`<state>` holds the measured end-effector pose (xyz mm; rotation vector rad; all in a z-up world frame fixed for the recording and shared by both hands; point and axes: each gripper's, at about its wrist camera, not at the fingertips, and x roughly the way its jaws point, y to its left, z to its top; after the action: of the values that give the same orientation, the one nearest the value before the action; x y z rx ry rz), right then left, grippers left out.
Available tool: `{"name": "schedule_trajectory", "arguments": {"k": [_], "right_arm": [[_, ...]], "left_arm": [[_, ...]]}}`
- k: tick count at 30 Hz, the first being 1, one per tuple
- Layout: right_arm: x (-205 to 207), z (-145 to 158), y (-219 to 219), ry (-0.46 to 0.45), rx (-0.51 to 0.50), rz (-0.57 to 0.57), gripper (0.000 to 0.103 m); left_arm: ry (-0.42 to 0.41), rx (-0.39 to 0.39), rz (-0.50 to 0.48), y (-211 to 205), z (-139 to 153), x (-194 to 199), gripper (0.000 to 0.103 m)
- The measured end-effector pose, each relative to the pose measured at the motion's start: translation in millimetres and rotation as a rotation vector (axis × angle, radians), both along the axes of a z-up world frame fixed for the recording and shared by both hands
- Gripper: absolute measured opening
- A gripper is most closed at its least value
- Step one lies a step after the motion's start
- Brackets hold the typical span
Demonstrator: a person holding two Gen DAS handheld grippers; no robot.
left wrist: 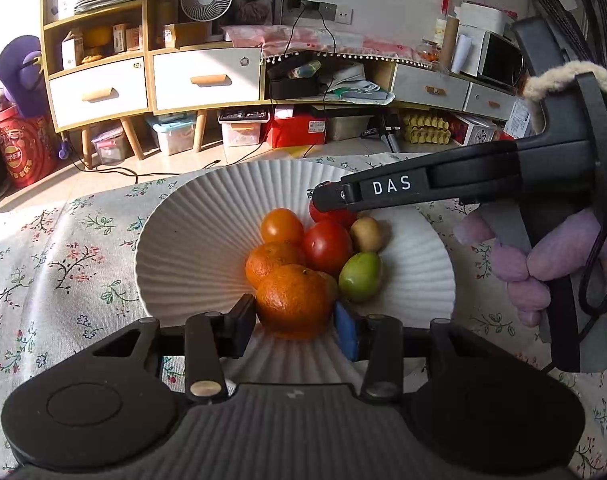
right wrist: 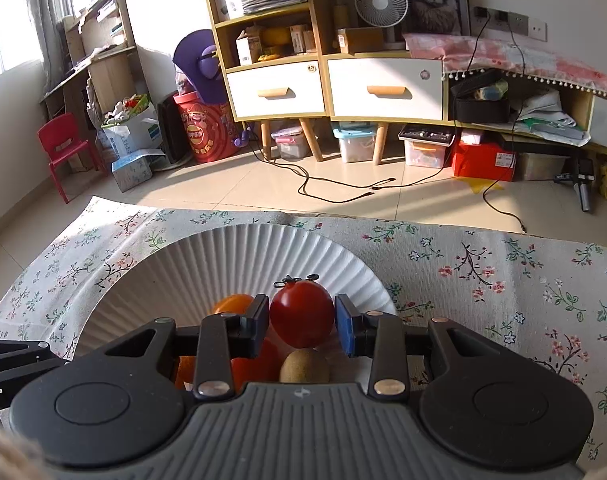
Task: Organize fruits
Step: 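Lower both fruits into the bowl and open both tools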
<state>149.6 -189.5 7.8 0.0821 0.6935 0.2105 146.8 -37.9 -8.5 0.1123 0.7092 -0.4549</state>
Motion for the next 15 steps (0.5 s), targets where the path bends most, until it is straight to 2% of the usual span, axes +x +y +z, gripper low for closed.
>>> {"name": "schedule_trajectory", "arguments": {"k": [2,9,12,15], "right_arm": [[-1.2,3.8,-0.4,-0.005,0.007,-0.008,0.034],[-6.8,16.4,-1.5,-0.018,0.002,-0.024,0.049],[-12.8,20.5,-2.9,-0.02,0.005,-0.032,0.059],[-20.9,23.7,-4.2,-0.019,0.001,-0.032,0.062]], "left_arm": [[-0.006,0.002,-0.001,0.4,1.4,-0.5,0.043],[-0.021,0.004,-0.004,2.5,11.1,-8.8,0.059],[-0.02,0.017,0.0,3.7,15.3,-14.9,0.063],[-0.02,0.028,0.004,7.3,19.0,-23.3,0.067]]}}
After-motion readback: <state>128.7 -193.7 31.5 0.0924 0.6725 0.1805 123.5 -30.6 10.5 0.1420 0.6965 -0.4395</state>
